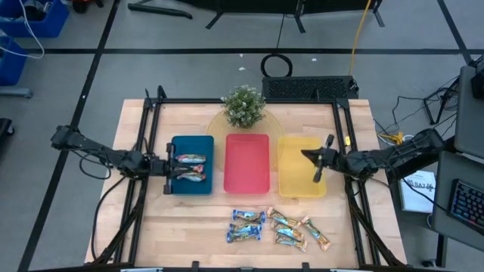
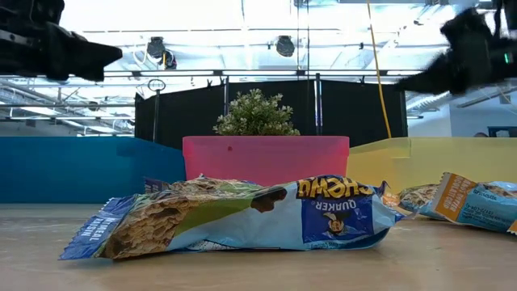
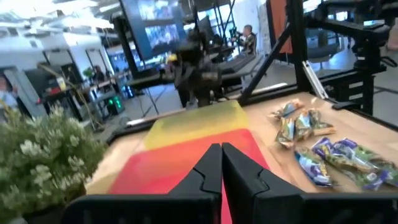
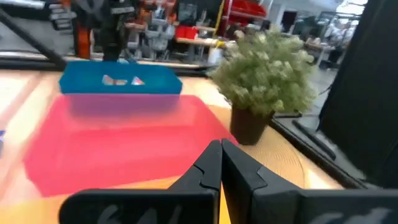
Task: Pick and place Granola Bars by type
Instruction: Put the right yellow granola bar into the red bin, then put the bottom yellow granola bar into the red bin
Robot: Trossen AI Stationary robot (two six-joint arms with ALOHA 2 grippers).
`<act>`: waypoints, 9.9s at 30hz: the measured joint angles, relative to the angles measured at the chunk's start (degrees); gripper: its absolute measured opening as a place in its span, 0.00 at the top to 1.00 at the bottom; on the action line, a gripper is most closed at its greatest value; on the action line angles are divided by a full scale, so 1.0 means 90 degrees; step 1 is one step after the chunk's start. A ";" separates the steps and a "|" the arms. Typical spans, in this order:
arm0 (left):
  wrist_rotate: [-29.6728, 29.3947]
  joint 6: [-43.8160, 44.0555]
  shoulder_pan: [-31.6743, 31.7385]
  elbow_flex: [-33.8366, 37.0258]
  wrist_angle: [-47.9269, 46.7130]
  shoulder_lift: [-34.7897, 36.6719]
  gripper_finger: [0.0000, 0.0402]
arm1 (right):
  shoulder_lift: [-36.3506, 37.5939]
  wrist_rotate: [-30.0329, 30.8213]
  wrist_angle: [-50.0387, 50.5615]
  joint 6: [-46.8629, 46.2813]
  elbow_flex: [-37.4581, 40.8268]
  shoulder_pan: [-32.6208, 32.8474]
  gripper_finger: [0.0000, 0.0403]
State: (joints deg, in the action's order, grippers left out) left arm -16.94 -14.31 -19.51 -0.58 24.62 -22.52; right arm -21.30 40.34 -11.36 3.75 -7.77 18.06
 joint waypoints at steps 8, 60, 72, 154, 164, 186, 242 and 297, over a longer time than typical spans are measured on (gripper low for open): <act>0.0056 0.0763 -0.0002 -0.0005 -0.0236 0.0000 0.94 | -0.3298 0.0286 0.1115 -0.0053 -0.2839 0.0663 1.00; -0.0023 -0.1446 0.0000 -0.0017 -0.0756 0.0005 0.94 | -1.0229 -0.4014 1.0400 -1.2397 -0.9816 0.4121 0.31; 0.0039 -0.1782 0.0000 -0.0017 -0.0649 0.0004 0.94 | -0.9938 -0.4634 0.8289 -1.1816 -0.7989 0.3946 0.36; -0.0508 -0.1113 -0.0002 -0.0012 -0.1093 0.0004 0.94 | -1.0577 -0.3638 0.7747 -0.0020 -1.0095 -0.2473 0.86; -0.0628 -0.1214 0.0000 -0.0012 -0.1090 0.0002 0.94 | -1.1255 -0.3657 0.7245 0.0398 -1.0095 -0.2509 0.86; -0.0620 -0.1110 0.0000 -0.0012 -0.1047 0.0003 0.94 | -1.0606 -0.3143 0.8512 -0.0609 -1.0228 -0.2189 0.58; -0.0618 -0.1079 0.0000 -0.0012 -0.0893 0.0005 0.94 | -1.0654 -0.3515 0.8478 -0.6839 -1.0379 0.3034 0.64; -0.0608 -0.1017 0.0000 -0.0012 -0.0898 0.0005 0.94 | -0.8857 -0.3667 0.4003 -0.4721 -0.8023 0.1638 0.93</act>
State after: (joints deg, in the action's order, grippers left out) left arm -22.41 -23.46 -19.51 -0.69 16.53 -22.48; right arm -101.01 7.33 24.67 -38.74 -79.99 32.80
